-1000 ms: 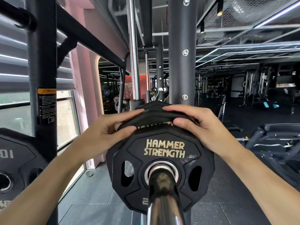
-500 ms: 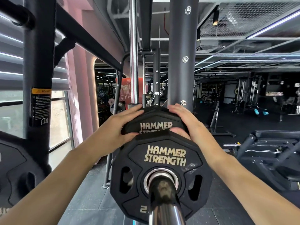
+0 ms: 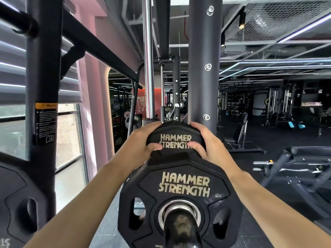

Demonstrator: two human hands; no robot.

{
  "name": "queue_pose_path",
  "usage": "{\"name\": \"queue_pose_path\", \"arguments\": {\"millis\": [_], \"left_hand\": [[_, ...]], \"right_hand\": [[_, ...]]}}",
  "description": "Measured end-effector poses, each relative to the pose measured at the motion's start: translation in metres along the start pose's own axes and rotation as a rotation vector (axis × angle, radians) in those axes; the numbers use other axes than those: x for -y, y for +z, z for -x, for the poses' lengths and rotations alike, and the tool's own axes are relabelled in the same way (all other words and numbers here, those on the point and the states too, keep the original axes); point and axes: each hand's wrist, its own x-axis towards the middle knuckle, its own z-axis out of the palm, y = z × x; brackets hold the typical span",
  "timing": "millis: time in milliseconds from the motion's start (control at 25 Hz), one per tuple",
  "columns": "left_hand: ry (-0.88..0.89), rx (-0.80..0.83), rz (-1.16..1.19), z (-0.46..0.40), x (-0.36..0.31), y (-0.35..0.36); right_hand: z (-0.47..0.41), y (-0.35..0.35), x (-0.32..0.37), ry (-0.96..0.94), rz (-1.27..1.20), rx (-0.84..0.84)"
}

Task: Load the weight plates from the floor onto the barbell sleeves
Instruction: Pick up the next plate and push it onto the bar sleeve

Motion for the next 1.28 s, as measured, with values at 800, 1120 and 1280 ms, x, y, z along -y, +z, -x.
{"name": "queue_pose_path", "arguments": {"millis": [800, 1120, 1280], "left_hand": [[-0.086, -0.072, 0.242, 0.017, 0.005, -0.002], [-0.108, -0.029, 0.069, 0.026, -0.025, -0.017], [0.026, -0.133, 0.161, 0.068, -0.071, -0.038]], "right_hand": [[-0.010, -0.010, 0.028, 0.002, 0.110, 0.065], [-0.011, -0.030, 0.049, 0.074, 0.117, 0.191], [0.020, -0.052, 0.089, -0.012, -0.140, 0.062]]}}
